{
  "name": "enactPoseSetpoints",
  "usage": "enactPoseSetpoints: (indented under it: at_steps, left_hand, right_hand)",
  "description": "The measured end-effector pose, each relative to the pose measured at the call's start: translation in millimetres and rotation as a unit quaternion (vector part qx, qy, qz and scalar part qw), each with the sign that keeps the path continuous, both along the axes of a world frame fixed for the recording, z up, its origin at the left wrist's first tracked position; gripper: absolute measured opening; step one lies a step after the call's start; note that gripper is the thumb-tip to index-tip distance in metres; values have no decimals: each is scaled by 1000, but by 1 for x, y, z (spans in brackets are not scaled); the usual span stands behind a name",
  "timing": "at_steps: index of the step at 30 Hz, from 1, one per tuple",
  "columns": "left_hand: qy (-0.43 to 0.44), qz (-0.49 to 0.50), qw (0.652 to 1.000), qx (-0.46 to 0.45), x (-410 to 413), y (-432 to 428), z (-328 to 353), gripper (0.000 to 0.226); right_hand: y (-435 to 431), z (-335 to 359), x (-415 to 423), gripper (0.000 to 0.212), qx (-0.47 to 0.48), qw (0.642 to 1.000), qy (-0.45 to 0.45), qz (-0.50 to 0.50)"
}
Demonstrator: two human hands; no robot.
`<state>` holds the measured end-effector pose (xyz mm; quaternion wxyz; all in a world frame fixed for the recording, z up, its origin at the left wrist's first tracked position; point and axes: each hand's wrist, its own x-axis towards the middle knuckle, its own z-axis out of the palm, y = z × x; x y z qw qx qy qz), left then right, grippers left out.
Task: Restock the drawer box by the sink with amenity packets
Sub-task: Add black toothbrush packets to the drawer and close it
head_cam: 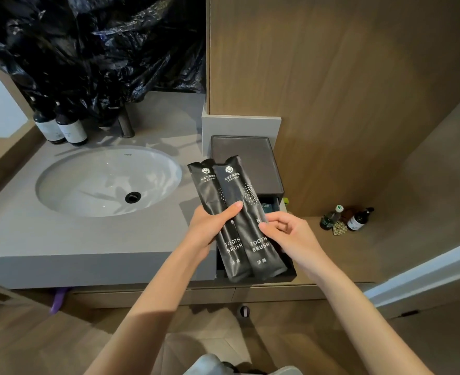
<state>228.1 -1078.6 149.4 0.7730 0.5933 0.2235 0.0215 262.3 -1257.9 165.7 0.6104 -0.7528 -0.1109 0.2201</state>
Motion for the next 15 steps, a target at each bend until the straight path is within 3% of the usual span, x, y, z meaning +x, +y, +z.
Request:
enactPoseSetpoints:
  at_steps: [6, 15]
  left_hand:
    - [4, -56, 997, 53, 0, 1, -7, 42]
    - [25, -52, 996, 64, -1, 24, -30, 40]
  right_hand:
    - [-19, 3, -3, 12, -32, 999, 0, -31]
    - [-67, -2, -5, 14, -98, 986, 118, -70]
